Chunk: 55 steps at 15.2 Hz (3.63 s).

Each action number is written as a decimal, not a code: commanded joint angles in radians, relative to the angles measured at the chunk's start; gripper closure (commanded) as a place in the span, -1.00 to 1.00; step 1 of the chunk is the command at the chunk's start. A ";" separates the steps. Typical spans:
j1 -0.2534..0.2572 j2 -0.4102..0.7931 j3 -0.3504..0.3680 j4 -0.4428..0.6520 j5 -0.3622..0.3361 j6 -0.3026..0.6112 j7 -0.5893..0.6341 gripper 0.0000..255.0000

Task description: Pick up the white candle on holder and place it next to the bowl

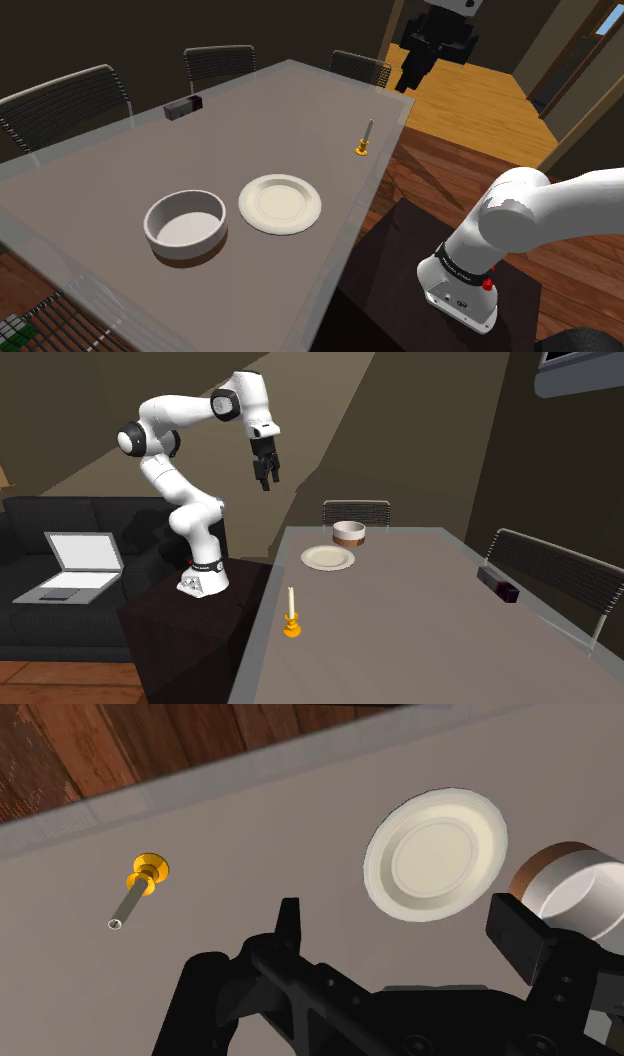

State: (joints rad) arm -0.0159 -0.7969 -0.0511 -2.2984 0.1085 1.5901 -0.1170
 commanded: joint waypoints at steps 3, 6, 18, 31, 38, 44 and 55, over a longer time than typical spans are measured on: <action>-0.006 -0.013 -0.035 -0.060 -0.019 0.061 -0.055 -1.00; -0.015 -0.017 -0.091 -0.139 -0.046 0.156 -0.137 -1.00; -0.012 0.160 -0.364 -0.303 -0.099 0.577 -0.497 -1.00; 0.312 0.688 -0.840 -0.145 0.375 0.900 -1.194 -1.00; 0.337 0.872 -0.848 -0.090 0.649 0.894 -1.407 -1.00; 0.329 0.923 -0.827 -0.080 0.723 0.896 -1.454 -1.00; 0.329 0.923 -0.827 -0.080 0.723 0.896 -1.454 1.00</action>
State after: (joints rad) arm 0.3134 0.1258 -0.8781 -2.3783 0.8312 2.4862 -1.5710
